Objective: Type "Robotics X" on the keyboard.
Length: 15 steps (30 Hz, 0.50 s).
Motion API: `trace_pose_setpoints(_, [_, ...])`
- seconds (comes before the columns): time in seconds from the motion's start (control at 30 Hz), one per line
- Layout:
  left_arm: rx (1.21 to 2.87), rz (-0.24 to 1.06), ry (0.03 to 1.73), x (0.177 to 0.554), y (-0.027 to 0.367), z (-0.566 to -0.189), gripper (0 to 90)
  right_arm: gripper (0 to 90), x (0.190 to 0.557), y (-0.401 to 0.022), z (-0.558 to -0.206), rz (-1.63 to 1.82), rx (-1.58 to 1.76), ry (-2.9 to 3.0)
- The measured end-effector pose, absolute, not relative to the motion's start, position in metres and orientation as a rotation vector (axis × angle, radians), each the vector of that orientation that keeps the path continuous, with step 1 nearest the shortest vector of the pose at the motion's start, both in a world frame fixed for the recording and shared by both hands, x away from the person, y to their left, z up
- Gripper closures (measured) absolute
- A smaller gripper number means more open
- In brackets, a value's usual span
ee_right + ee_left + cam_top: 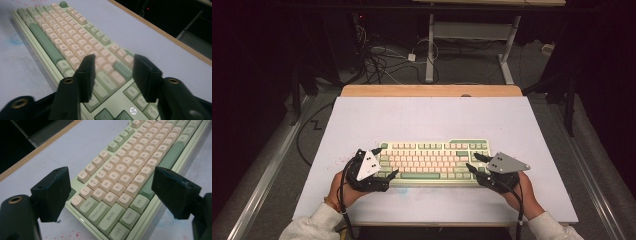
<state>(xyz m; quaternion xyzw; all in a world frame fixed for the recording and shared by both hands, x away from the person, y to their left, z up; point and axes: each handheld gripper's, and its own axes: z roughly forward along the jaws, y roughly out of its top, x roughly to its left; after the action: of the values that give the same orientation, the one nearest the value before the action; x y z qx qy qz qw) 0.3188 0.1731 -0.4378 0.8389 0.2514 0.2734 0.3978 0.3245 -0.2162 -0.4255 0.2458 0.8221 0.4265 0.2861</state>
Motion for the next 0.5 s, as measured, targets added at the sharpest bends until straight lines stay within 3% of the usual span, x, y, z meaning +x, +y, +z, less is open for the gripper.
trace_pose_setpoints(0.23, [2.123, 0.691, 0.637, 0.319, 0.174, -0.438, 15.4, 80.4, 0.328, -0.210, -0.426, 1.127, 0.641, 2.232])
trace_pose_setpoints(0.5, [2.121, 0.691, 0.637, 0.319, 0.174, -0.437, 15.3, 90.0, 0.330, -0.204, -0.426, 1.132, 0.636, 2.255])
